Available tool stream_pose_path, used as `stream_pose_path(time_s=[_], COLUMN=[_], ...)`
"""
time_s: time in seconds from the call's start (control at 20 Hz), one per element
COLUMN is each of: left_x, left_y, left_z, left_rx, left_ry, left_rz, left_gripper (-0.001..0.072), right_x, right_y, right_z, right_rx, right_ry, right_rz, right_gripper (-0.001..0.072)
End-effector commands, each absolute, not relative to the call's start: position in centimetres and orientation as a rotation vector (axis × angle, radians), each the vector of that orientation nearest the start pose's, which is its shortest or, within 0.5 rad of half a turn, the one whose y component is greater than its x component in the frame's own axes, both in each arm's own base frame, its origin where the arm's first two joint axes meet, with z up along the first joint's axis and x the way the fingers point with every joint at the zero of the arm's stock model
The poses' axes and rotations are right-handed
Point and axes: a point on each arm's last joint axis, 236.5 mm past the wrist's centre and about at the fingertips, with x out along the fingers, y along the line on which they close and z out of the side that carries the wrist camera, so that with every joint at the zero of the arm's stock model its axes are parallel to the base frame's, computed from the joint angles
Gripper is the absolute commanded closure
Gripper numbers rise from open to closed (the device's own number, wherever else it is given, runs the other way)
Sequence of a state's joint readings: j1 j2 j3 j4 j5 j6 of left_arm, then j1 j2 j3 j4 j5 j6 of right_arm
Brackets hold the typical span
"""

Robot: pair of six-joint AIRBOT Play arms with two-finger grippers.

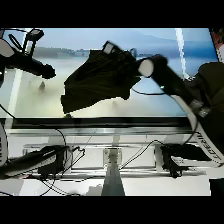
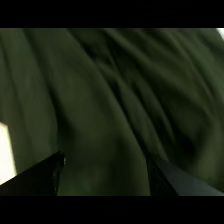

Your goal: Fold the clothes and pants, and hang the long-sleeved shirts on hangers.

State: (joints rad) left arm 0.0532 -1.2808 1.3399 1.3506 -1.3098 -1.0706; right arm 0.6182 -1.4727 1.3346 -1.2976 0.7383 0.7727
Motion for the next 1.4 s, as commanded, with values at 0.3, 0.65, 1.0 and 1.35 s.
stream_pose_path(time_s=[0.3,0.65,1.0,1.35], left_x=[39.4,39.4,39.5,40.0], left_y=[-3.1,-3.5,-4.9,-3.8], left_z=[6.8,6.9,6.7,5.4], left_rx=[0.209,0.195,0.144,0.12], left_ry=[1.165,1.16,1.159,1.183], left_rz=[-0.411,-0.422,-0.463,-0.44], left_gripper=[0.0446,0.0446,0.0446,0.069], right_x=[38.0,36.9,38.2,47.0], right_y=[46.1,46.5,45.8,41.6], right_z=[-2.5,-2.9,-4.4,4.6], right_rx=[-0.926,-0.818,-0.829,-0.65], right_ry=[0.264,0.34,0.349,0.269], right_rz=[1.09,1.113,1.085,0.871], right_gripper=[0.0145,0.0146,0.0562,0.0685])
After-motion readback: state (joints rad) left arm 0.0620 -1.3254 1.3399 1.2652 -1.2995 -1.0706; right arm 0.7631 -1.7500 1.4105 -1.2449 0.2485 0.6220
